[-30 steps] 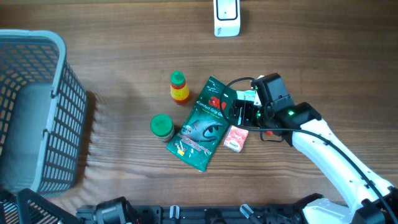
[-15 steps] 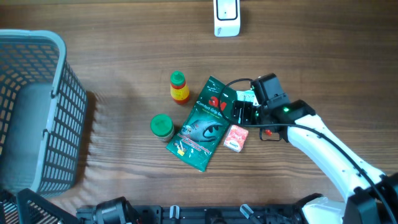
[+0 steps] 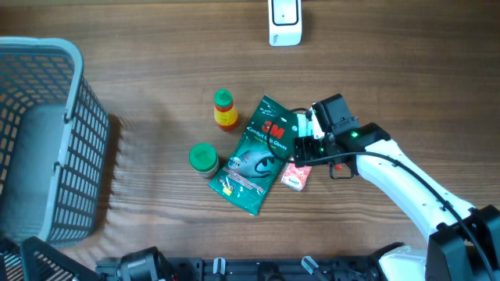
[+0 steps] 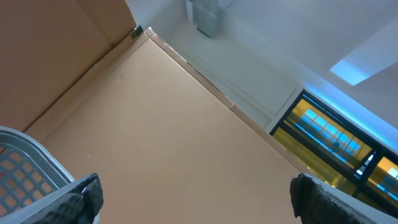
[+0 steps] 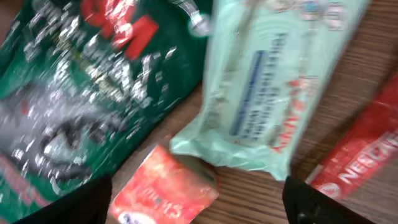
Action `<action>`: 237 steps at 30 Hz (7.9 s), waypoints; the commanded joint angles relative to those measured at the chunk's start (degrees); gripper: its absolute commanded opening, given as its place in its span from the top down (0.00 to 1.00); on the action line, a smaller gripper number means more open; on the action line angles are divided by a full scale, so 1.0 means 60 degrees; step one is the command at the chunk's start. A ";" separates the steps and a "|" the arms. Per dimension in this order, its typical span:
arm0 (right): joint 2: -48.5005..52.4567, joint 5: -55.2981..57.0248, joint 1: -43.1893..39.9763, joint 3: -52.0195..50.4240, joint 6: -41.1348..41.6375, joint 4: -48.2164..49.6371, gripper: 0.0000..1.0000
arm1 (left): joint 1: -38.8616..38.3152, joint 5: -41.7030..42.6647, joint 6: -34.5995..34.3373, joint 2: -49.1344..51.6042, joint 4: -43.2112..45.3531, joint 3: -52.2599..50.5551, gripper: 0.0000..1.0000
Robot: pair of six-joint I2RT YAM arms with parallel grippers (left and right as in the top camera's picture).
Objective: Scan the item barcode
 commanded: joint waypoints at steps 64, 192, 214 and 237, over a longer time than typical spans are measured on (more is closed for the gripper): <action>-0.3741 -0.4575 0.0029 -0.0321 1.2652 -0.3089 0.96 | -0.0466 0.0058 -0.0124 -0.0131 -0.0229 -0.0062 0.00; 0.2463 0.0193 -0.2441 0.7122 0.1767 -0.3413 0.00 | -0.0463 0.0055 -0.0120 -0.0127 -0.8684 -0.0131 0.00; 0.5701 0.3614 0.0262 0.4623 0.1829 -0.3013 0.35 | -0.0463 0.0055 -0.0120 -0.0127 -0.8684 -0.0131 0.00; 0.4503 0.4878 0.1322 0.2965 0.2328 -0.2703 0.38 | -0.0463 0.0055 -0.0120 -0.0127 -0.8684 -0.0131 0.00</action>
